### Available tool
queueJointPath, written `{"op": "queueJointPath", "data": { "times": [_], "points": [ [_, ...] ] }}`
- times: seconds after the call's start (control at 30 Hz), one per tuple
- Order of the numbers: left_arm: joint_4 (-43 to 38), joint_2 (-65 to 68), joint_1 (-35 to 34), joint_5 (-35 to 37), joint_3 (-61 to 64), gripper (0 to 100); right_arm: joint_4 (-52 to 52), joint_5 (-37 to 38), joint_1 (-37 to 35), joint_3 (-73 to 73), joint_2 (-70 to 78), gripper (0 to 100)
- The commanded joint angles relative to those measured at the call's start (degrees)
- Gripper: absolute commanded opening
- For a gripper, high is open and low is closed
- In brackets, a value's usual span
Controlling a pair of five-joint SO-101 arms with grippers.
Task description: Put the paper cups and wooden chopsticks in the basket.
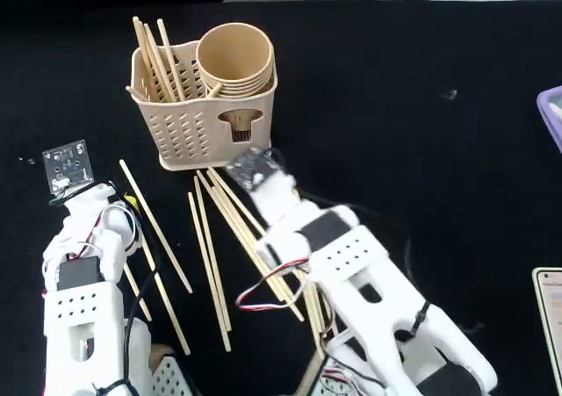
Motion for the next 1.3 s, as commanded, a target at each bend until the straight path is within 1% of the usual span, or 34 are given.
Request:
{"op": "queueJointPath", "data": {
  "times": [0.0, 0.07, 0.13, 0.37, 0.57, 0.67, 0.77, 0.9, 1.07, 1.17, 1.27],
  "points": [
    [-0.88, -0.88, 0.4, -0.09, -0.75, 13, -5.54, 2.64, 10.99, 2.77, -1.63, 15.2],
    [-0.97, -0.88, 0.4, -0.09, -0.75, 13, -7.3, 5.1, 13.98, 3.03, -1.63, 15.2],
    [-1.05, -0.88, 0.4, -0.09, -0.75, 13, -8.0, 6.07, 14.95, 3.38, -1.63, 15.2],
    [-0.88, -0.88, 0.4, -0.09, -0.84, 13, -8.88, 2.73, 8.88, 3.47, -1.63, 15.2],
    [-0.79, -0.88, 0.4, -0.09, -0.84, 13, -15.12, 4.04, 12.57, 4.88, -1.54, 15.2],
    [-0.88, -0.88, 0.4, -0.09, -0.84, 13, -18.46, 5.1, 12.92, 6.37, -1.36, 15.1],
    [-0.88, -0.88, 0.4, -0.09, -0.84, 13, -22.77, 5.1, 12.92, 7.34, 1.19, 14.9],
    [-0.79, -0.88, 0.4, -0.09, -0.84, 13, -26.73, 5.1, 12.92, 5.76, 9.45, 15.0],
    [-0.79, -0.88, 0.4, -0.09, -0.84, 13, -25.23, 5.1, 13.01, 0.04, 19.12, 15.1],
    [-0.88, -0.88, 0.4, -0.09, -0.84, 13, -21.63, 5.1, 13.19, -3.56, 21.58, 15.0],
    [-0.88, -0.88, 0.4, -0.09, -0.84, 13, -21.36, 5.54, 13.45, -4.0, 22.2, 14.9]
  ]
}}
